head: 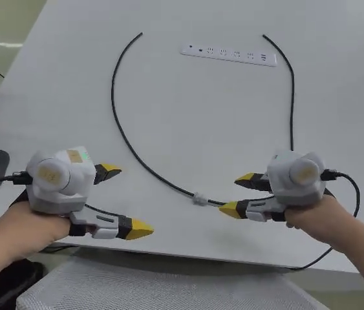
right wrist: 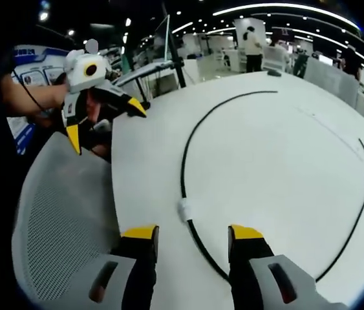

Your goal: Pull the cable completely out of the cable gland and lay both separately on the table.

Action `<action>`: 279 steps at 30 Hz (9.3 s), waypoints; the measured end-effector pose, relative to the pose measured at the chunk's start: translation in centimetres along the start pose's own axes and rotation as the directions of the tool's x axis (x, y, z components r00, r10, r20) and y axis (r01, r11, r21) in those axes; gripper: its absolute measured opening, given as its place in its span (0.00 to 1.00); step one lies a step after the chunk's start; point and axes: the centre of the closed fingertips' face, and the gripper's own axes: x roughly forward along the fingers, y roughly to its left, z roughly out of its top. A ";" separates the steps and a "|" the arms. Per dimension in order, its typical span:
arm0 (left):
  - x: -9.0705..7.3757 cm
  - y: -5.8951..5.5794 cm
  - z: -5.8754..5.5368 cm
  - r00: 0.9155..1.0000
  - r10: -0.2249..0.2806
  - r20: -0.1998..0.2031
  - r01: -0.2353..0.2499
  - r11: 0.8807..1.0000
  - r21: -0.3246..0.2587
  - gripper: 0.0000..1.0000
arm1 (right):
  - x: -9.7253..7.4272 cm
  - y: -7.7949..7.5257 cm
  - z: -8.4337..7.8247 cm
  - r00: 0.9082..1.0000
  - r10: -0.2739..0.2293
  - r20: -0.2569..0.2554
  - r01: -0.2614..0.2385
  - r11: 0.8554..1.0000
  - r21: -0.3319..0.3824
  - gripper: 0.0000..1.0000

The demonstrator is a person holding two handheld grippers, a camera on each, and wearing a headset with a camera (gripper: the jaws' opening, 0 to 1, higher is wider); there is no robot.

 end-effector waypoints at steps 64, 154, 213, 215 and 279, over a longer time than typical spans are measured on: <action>0.3 -1.2 0.2 0.998 -0.047 0.033 0.048 0.999 -0.010 0.79 | 3.8 3.5 1.6 0.978 0.096 -0.184 -0.134 0.970 -0.203 0.07; 2.1 -5.2 9.3 0.928 -0.312 0.204 0.278 0.943 0.181 0.15 | -3.4 8.1 10.5 0.981 0.193 0.032 -0.148 0.843 -0.517 0.09; 2.2 -6.0 9.1 0.898 -0.402 0.180 0.399 0.915 0.055 0.15 | -4.3 8.6 10.2 0.951 0.288 0.110 -0.200 0.849 -0.489 0.06; 2.1 -5.9 9.2 0.897 -0.401 0.187 0.400 0.916 0.045 0.15 | -4.3 8.6 10.4 0.963 0.240 0.122 -0.132 0.817 -0.561 0.06; 2.1 -7.0 8.7 0.909 -0.396 0.128 0.377 0.914 0.148 0.15 | -4.9 9.6 9.7 0.926 0.360 0.116 -0.299 0.884 -0.361 0.07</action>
